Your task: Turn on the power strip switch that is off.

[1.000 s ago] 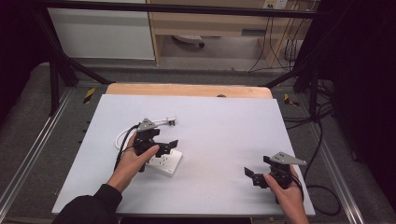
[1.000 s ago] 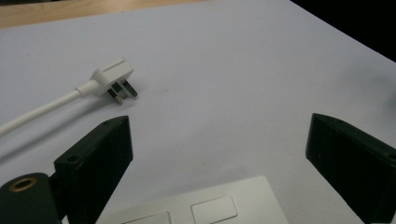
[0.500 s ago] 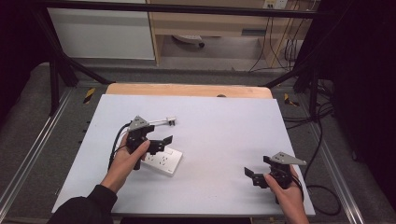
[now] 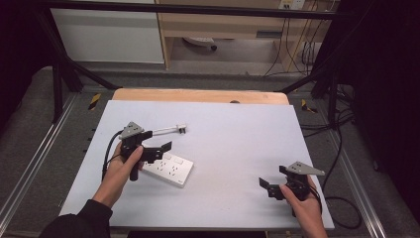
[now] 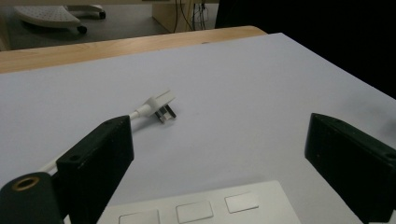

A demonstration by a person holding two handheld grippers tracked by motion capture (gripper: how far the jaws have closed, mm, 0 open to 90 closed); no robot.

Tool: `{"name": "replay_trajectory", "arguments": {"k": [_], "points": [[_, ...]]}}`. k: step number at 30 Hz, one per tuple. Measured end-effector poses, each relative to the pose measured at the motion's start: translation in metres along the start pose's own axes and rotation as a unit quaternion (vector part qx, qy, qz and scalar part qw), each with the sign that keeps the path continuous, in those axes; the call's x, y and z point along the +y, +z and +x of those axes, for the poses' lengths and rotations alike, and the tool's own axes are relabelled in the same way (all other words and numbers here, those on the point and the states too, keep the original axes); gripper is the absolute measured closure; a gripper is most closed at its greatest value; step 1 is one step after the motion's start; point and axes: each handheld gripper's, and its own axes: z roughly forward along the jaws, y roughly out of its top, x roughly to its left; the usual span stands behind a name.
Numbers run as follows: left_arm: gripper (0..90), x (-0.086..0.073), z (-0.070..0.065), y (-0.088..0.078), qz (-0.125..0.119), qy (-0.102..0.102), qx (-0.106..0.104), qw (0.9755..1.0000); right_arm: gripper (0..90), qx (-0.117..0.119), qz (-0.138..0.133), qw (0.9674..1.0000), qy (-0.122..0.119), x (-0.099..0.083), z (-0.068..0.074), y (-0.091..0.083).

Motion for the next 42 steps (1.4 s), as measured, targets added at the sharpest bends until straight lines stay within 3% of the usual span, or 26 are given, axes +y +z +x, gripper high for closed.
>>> {"name": "replay_trajectory", "arguments": {"k": [18,31,39,42], "points": [[7.9,0.000,0.024,-0.042,-0.018,-0.014,0.019,0.9996,3.0,-0.004,0.000,1.0000,0.001,0.000,0.000,0.000],[7.8,-0.002,0.030,-0.068,-0.019,-0.010,0.028,0.9994,3.1,-0.006,-0.001,1.0000,0.003,0.000,-0.001,-0.001],[7.8,-0.011,0.035,-0.083,-0.017,-0.010,0.032,0.9993,3.1,-0.007,-0.001,1.0000,0.003,0.000,-0.001,-0.001],[7.8,-0.022,0.042,-0.093,-0.018,-0.010,0.040,0.9990,3.1,-0.008,-0.001,1.0000,0.003,0.000,-0.001,-0.001]]}}
